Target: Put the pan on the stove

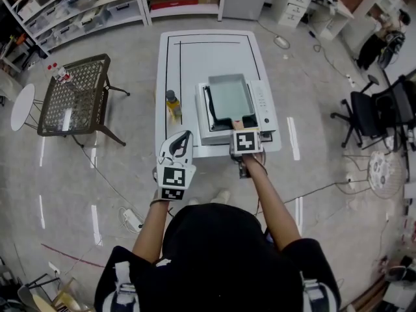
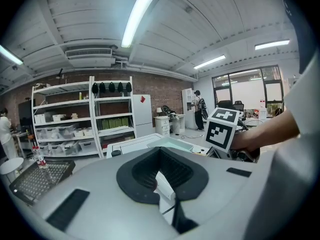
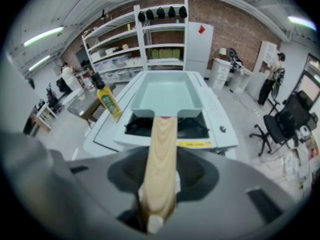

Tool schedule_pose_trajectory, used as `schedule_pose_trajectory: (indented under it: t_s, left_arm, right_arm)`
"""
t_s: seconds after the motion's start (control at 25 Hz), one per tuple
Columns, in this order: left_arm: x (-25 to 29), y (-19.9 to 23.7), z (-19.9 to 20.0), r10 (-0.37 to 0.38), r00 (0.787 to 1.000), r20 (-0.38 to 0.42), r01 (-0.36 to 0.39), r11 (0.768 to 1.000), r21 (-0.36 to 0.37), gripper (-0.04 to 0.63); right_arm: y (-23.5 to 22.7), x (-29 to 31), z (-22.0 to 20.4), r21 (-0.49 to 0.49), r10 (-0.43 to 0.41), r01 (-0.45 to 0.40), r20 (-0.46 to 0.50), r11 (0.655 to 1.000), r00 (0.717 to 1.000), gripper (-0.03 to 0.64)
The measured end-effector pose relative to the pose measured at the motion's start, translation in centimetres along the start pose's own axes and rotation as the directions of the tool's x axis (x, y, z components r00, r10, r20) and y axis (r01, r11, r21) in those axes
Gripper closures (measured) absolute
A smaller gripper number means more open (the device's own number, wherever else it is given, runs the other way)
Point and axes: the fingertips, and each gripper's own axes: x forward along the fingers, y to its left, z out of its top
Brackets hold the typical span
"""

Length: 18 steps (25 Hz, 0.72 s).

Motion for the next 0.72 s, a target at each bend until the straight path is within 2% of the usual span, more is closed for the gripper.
schedule_pose_trajectory:
  t_s: [0.2, 0.4, 0.52, 0.64, 0.72]
  left_arm:
    - [-0.3, -0.6, 0.8, -0.004, 1.000, 0.014, 0.003, 1.000, 0.022, 0.571]
    - [-0.3, -1.0, 1.8, -0.006, 1.000, 0.027, 0.005, 0.999, 0.042, 0.571]
    - [-0.3, -1.3, 2.6, -0.013, 0.999, 0.048, 0.011, 0.999, 0.050, 0.571]
    - [-0.4, -1.6, 3.5, -0.032, 0.997, 0.069, 0.028, 0.998, 0.047, 0.571]
    - [-0.4, -1.7, 4.1, -0.037, 0.996, 0.077, 0.034, 0.998, 0.043, 0.571]
  right_arm:
    - [0.4, -2.5, 0.8, -0.049, 0.032, -0.029, 0.070, 0.998, 0.997, 0.456]
    - [0.0, -7.3, 4.0, -0.139, 0.062, -0.027, 0.253, 0.990, 0.965, 0.456]
    - [0.3, -10.7, 6.5, -0.171, 0.106, -0.041, 0.393, 0.984, 0.914, 0.463]
    - [0.4, -14.6, 8.6, -0.208, 0.114, -0.001, 0.530, 0.978, 0.840, 0.526]
    - [0.5, -16.6, 9.4, -0.211, 0.120, 0.008, 0.586, 0.978, 0.802, 0.555]
